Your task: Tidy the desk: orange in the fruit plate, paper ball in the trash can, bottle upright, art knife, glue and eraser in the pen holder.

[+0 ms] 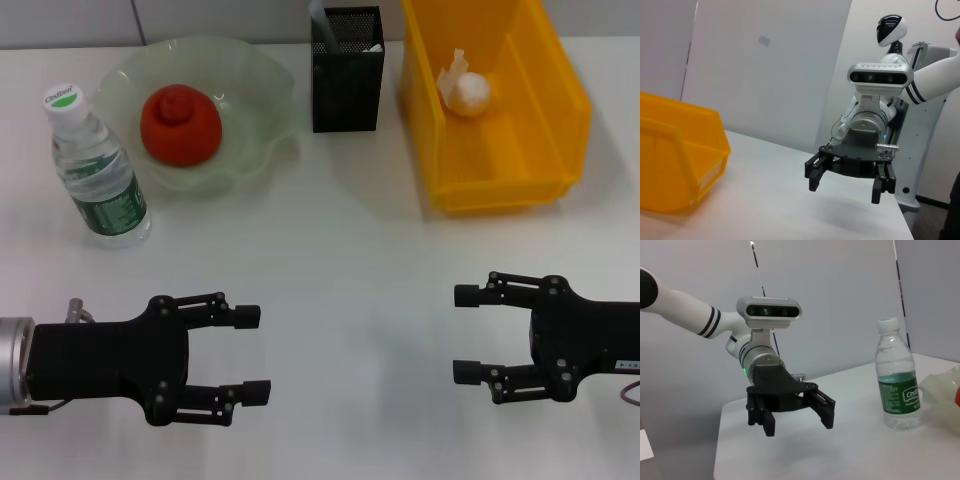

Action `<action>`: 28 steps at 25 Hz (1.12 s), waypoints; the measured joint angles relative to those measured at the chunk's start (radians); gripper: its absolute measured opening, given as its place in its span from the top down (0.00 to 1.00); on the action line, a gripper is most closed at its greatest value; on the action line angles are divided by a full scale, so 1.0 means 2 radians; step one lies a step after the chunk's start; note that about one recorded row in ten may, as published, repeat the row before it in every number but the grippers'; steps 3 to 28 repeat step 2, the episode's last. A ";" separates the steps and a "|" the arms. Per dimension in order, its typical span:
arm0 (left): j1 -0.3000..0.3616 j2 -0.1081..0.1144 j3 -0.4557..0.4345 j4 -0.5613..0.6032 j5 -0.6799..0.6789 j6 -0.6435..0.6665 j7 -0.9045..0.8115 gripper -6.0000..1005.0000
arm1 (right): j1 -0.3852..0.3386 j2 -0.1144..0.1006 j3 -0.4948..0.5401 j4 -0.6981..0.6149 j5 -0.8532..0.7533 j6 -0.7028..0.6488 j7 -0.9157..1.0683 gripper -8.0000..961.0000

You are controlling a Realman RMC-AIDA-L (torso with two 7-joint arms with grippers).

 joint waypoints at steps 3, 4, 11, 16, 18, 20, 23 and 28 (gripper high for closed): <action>0.000 0.000 0.000 0.000 0.000 0.000 0.000 0.18 | 0.000 0.000 0.000 -0.001 -0.001 0.000 0.000 0.14; 0.000 0.000 0.000 0.000 0.000 0.000 0.000 0.18 | 0.000 0.000 0.000 -0.001 -0.001 0.000 0.000 0.14; 0.000 0.000 0.000 0.000 0.000 0.000 0.000 0.18 | 0.000 0.000 0.000 -0.001 -0.001 0.000 0.000 0.14; 0.000 0.000 0.000 0.000 0.000 0.000 0.000 0.18 | 0.000 0.000 0.000 -0.001 -0.001 0.000 0.000 0.14; 0.000 0.000 0.000 0.000 0.000 0.000 0.000 0.18 | 0.000 0.000 0.000 -0.001 -0.001 0.000 0.000 0.14; 0.000 0.000 0.000 0.000 0.000 0.000 0.000 0.18 | 0.000 0.000 0.000 -0.001 -0.001 0.000 0.000 0.14; 0.000 0.000 0.000 0.000 0.000 0.000 0.000 0.18 | 0.000 0.000 0.000 -0.001 -0.001 0.000 0.000 0.14; 0.000 0.000 0.000 0.000 0.000 0.000 0.000 0.18 | 0.000 0.000 0.000 -0.001 -0.001 0.000 0.000 0.14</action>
